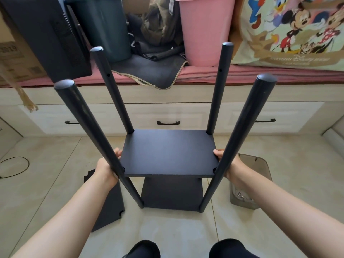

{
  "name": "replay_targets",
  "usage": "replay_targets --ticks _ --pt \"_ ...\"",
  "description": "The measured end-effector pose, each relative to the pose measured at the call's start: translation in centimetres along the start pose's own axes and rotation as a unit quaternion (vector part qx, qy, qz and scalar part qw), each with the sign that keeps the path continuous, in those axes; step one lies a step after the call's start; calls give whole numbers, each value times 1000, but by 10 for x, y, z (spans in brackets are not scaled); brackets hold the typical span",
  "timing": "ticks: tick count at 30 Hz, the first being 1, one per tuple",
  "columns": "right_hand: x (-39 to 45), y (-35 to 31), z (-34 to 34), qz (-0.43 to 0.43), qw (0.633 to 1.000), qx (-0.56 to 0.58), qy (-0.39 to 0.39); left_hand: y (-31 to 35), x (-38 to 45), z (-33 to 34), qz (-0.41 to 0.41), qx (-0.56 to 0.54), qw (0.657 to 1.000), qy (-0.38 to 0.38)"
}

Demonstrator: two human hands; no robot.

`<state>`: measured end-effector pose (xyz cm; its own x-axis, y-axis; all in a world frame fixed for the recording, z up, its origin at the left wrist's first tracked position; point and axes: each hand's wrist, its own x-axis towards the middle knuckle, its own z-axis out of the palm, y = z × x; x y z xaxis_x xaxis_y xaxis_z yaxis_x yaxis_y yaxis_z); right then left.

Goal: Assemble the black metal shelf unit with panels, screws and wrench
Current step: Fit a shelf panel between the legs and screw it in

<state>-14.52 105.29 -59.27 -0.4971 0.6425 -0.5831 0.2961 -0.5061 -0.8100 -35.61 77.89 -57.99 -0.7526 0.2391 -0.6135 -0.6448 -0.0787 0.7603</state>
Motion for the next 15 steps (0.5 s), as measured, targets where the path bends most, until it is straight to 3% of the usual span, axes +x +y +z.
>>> replay_targets --ticks 3,7,11,13,15 --pt "-8 0 10 11 999 17 26 -4 -1 -3 58 23 995 82" --pt "-22 2 21 -4 998 15 53 -26 -20 -12 166 98 978 78" --pt "-39 6 32 -23 997 14 73 -44 -53 -9 273 198 937 89" --pt "-48 11 37 -31 996 -6 79 -53 -72 -2 325 247 911 66" --pt "-55 14 40 -39 995 -26 88 -62 -89 9 357 312 880 -21"
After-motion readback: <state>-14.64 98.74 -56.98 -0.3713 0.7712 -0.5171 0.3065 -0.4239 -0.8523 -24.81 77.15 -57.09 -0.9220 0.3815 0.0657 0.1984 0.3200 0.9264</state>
